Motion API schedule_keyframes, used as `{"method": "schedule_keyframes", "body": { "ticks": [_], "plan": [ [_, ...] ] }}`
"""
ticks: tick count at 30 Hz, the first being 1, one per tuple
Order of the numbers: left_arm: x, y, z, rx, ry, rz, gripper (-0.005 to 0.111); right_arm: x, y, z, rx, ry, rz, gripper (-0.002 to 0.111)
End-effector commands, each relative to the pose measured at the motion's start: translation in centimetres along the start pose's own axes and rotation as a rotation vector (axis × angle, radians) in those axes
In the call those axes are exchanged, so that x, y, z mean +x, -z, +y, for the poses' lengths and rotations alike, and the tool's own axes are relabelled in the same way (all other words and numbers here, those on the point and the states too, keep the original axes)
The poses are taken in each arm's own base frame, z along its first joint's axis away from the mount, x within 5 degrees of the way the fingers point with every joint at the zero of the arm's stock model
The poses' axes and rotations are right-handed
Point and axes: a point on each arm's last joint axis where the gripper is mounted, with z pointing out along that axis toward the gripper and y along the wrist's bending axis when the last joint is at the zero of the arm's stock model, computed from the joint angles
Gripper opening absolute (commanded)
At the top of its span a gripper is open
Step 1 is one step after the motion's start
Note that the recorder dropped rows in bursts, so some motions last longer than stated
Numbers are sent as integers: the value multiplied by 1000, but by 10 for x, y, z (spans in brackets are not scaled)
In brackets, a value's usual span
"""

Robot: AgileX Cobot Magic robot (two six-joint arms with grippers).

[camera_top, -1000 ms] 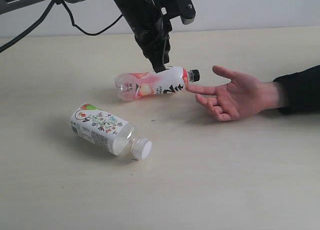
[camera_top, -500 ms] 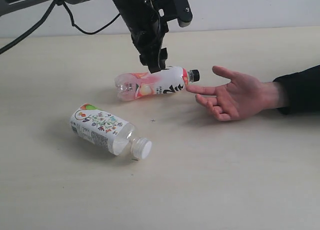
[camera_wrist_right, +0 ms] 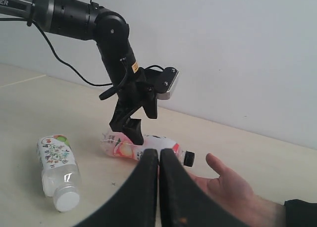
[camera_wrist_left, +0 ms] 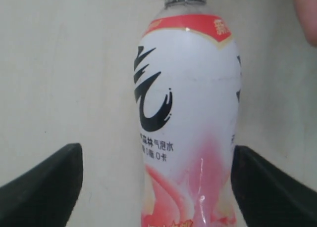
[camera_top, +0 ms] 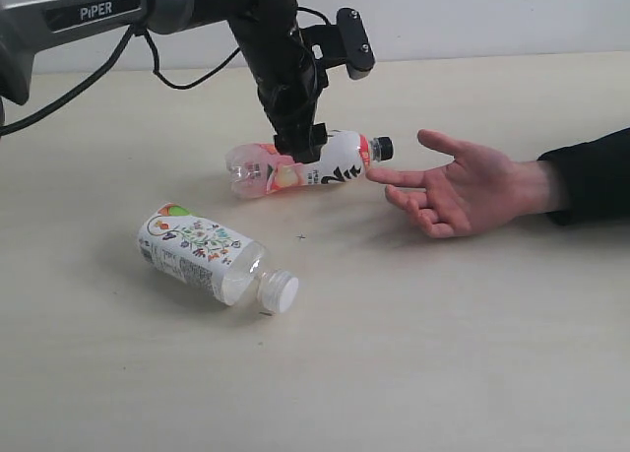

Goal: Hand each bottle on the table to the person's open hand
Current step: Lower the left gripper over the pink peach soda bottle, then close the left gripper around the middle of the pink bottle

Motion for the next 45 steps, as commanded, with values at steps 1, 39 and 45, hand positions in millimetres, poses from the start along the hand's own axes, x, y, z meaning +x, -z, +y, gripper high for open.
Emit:
{"method": "schedule_keyframes", "body": {
  "ticks": [1, 39, 45],
  "plan": [
    [1, -3, 1, -5, 6, 1, 78, 0, 0, 0, 0, -2, -6, 2],
    [10, -29, -2, -4, -19, 84, 78, 0, 0, 0, 0, -2, -6, 2],
    [11, -29, -2, 0, -1, 89, 78, 0, 0, 0, 0, -2, -6, 2]
  ]
}}
